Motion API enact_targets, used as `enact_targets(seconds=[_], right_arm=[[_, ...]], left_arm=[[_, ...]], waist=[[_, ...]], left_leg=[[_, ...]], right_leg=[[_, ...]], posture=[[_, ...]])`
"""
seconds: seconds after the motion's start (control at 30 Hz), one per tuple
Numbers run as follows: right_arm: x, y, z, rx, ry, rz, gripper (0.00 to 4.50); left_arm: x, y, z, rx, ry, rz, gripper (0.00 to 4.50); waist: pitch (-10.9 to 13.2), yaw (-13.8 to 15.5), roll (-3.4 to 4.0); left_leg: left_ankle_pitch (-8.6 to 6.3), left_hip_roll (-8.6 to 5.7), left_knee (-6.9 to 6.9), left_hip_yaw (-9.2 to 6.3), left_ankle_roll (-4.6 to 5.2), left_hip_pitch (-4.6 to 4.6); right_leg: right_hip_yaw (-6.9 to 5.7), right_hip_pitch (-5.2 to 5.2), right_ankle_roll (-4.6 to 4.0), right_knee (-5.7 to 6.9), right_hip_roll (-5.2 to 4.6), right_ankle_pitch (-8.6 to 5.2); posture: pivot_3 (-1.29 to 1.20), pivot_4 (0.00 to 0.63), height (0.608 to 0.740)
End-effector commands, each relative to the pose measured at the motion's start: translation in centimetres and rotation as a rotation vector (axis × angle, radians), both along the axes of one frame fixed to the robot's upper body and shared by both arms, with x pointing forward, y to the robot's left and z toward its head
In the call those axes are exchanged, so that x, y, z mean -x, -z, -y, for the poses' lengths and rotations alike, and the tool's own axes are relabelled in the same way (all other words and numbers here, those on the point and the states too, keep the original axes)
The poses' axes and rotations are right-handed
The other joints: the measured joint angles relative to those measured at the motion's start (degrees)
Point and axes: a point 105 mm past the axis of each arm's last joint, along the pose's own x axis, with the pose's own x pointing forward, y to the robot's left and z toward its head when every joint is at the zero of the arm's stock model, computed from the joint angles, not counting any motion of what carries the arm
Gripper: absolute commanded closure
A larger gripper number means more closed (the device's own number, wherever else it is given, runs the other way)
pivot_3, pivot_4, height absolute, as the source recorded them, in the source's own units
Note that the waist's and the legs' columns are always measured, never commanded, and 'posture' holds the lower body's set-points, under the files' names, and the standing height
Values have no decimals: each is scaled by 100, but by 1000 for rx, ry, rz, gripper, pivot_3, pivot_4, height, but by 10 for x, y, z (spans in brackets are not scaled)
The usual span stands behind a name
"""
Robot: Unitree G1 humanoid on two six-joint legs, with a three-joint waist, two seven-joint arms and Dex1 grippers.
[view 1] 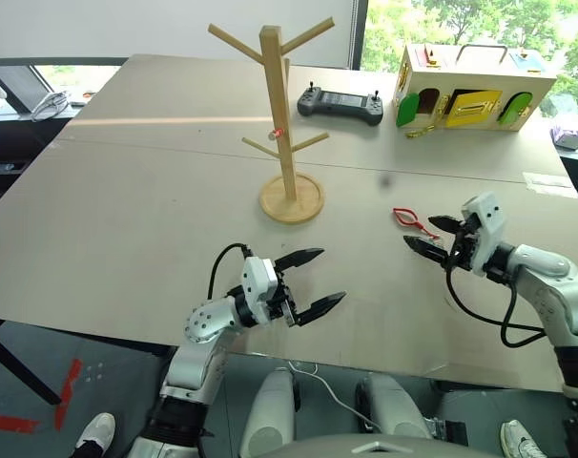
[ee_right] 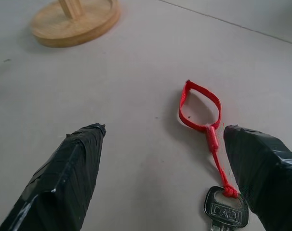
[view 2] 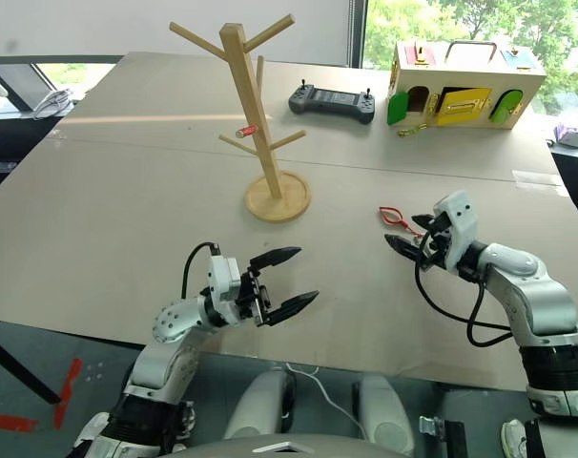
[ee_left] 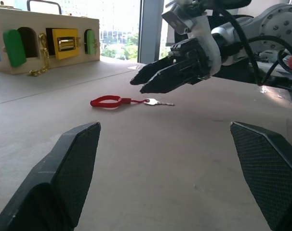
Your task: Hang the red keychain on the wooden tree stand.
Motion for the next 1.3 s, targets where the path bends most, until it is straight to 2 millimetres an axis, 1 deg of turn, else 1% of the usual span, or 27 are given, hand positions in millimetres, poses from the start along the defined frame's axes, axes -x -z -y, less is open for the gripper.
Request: enact_targets(seconds=[0.03,0.1,0.17,0.4,0.5,0.6,0.7,0.73,0.77,0.87,0.9,0.97,1.03,1.17,1.23,1.3], right_arm=[[-13,-1,5,31,23,42,281],[-24,5,7,55,49,51,281],[-29,11,7,81,54,58,281],[-35,15,0,102,30,90,281],[-33,17,-1,107,25,98,1085],[-31,20,-3,111,17,98,2408],[-33,18,-4,107,18,109,3674],[-33,16,-4,104,17,113,4206],[-33,15,-5,104,17,117,4426],[-34,14,-4,104,18,124,4426],[-33,13,-4,104,17,132,4426],[-33,6,-4,91,18,154,4426],[-32,-9,-7,71,6,186,4426],[-30,-22,-11,70,-24,216,4426],[-28,-37,-16,69,-63,242,4426],[-28,-47,-20,63,-89,260,4426]], left_arm=[[-4,-6,4,6,1,56,43],[-8,-7,5,14,-12,63,43],[-9,-8,6,21,-16,61,43],[-9,-6,4,20,-38,62,43],[-8,-6,3,18,-46,62,0],[-8,-5,2,17,-51,60,0],[-8,-5,2,22,-53,57,0],[-8,-5,2,21,-53,57,0],[-8,-5,2,22,-55,57,0],[-11,-5,0,20,-84,62,0],[-16,-8,-4,39,-123,53,0],[-26,-19,-13,85,-209,44,0],[-32,-44,-23,146,-288,57,0],[-33,-69,-30,171,-317,36,0],[-48,-100,-62,183,-401,13,0],[-52,-127,-88,164,-448,31,0]], waist=[[0,6,0],[0,-21,0],[0,-40,0],[0,-76,0],[0,-90,1],[0,-87,0],[0,-82,0],[0,-84,0],[0,-85,1],[0,-86,1],[0,-86,1],[0,-86,0],[1,-88,0],[2,-78,0],[6,-80,-2],[20,-106,-2]], left_leg=[[0,0,0,0,0,-1],[0,0,1,1,0,-1],[0,0,1,1,0,0],[0,0,2,0,0,2],[0,0,2,2,0,7],[0,1,2,1,0,7],[0,1,2,1,0,6],[0,1,2,2,0,6],[0,1,2,1,0,7],[0,1,2,1,0,7],[0,1,2,2,0,7],[0,1,2,1,0,7],[0,1,2,0,0,5],[0,1,2,-2,0,1],[0,1,4,-3,0,0],[1,3,7,-14,-1,-2]], right_leg=[[0,0,0,-1,0,0],[0,0,0,-3,0,0],[1,0,1,-2,0,1],[1,2,1,1,0,1],[3,2,1,8,0,1],[3,1,1,9,1,1],[3,2,1,9,0,1],[3,2,1,9,0,1],[3,2,0,9,0,1],[3,2,0,10,0,1],[3,1,0,10,0,1],[3,1,0,10,0,1],[3,-1,1,12,1,1],[2,-2,1,12,0,1],[1,-2,1,13,-1,1],[-9,-7,1,24,3,1]], posture=[[0,150,740],[0,150,740],[0,150,740],[0,150,740],[0,150,740],[0,150,740],[0,150,740],[0,150,740],[0,150,740],[0,150,740],[0,150,740],[0,150,740],[0,150,740],[0,150,740],[0,150,740],[0,150,740]])
